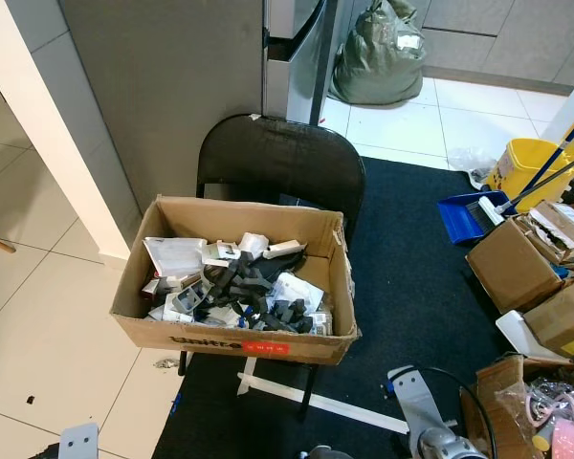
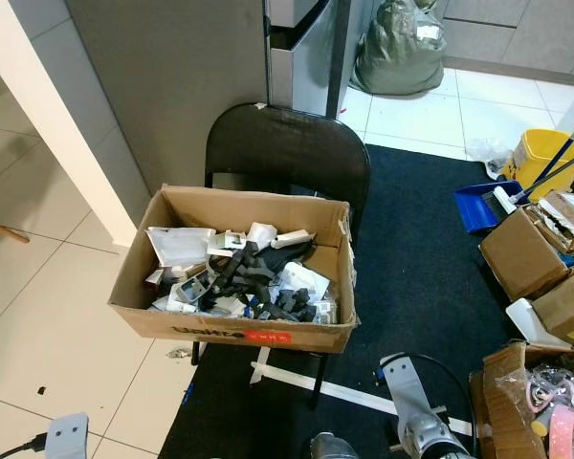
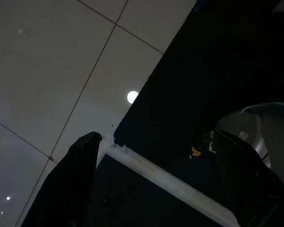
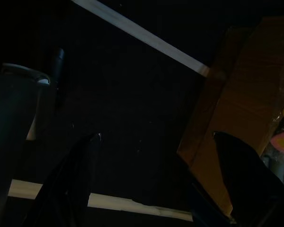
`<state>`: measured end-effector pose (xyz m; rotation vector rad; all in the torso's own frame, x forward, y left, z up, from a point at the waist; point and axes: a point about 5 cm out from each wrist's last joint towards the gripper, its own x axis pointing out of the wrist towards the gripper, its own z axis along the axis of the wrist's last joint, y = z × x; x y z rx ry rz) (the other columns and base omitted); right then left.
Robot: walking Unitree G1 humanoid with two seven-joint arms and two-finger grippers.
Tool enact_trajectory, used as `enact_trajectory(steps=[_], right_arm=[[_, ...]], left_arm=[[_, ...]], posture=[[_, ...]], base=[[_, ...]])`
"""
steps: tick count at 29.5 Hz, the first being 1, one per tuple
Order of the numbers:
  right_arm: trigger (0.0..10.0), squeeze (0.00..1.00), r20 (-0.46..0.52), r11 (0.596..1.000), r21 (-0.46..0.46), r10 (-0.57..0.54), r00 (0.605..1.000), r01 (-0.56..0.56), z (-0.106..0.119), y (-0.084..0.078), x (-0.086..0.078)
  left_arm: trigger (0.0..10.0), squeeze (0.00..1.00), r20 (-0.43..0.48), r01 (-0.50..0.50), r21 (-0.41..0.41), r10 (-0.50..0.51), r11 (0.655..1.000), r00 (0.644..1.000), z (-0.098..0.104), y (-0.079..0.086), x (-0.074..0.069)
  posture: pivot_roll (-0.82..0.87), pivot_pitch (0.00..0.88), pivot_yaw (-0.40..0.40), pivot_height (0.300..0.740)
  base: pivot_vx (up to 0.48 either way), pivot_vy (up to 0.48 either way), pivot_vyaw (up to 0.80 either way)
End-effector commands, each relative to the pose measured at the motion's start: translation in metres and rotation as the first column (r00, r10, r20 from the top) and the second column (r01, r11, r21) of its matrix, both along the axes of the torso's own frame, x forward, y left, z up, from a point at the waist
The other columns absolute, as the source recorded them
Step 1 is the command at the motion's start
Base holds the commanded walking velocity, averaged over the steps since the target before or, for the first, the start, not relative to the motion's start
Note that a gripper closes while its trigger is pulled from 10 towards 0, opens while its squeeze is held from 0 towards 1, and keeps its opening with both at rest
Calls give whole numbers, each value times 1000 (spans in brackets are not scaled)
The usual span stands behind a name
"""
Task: Picking trash to rubbish bin
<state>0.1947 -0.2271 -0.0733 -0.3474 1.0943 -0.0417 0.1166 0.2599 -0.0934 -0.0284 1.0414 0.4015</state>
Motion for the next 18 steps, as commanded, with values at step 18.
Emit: enact_trajectory(steps=[18], right_arm=[[10000,0,-38,999,26,42,998,-41,1,4,3]], left_arm=[[10000,0,-81,65,-29,-67,997,994,-10,-14,-20]], posture=[[62,110,-3,740]], base=[[0,0,-291]])
